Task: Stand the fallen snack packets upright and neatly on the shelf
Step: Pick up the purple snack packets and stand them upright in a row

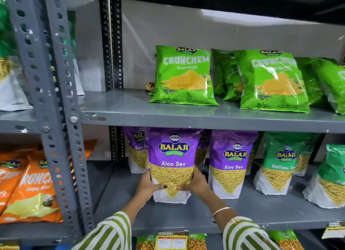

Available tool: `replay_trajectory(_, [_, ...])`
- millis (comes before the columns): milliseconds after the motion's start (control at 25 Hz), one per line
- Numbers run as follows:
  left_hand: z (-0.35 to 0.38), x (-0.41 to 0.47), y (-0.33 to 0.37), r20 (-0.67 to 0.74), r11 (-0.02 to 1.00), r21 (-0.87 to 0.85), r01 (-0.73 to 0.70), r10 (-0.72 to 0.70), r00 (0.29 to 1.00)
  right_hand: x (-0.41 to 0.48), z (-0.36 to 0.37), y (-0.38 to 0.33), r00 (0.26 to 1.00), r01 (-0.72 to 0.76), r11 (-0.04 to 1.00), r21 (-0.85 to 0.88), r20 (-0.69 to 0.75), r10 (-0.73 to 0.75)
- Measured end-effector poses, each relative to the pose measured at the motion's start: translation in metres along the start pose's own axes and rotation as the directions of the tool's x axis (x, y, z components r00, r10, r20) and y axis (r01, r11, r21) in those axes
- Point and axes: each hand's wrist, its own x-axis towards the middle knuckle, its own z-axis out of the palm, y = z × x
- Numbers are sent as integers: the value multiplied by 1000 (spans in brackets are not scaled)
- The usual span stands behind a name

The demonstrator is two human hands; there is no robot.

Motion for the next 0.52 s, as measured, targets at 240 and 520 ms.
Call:
replay_trajectory(240, [12,38,-20,-106,1000,24,12,-9,994,41,14,17,998,-30,995,-92,-58,24])
replay_trajectory(520, [12,42,-43,-138,994,104,36,-22,990,47,34,52,991,-82,995,-53,-109,76])
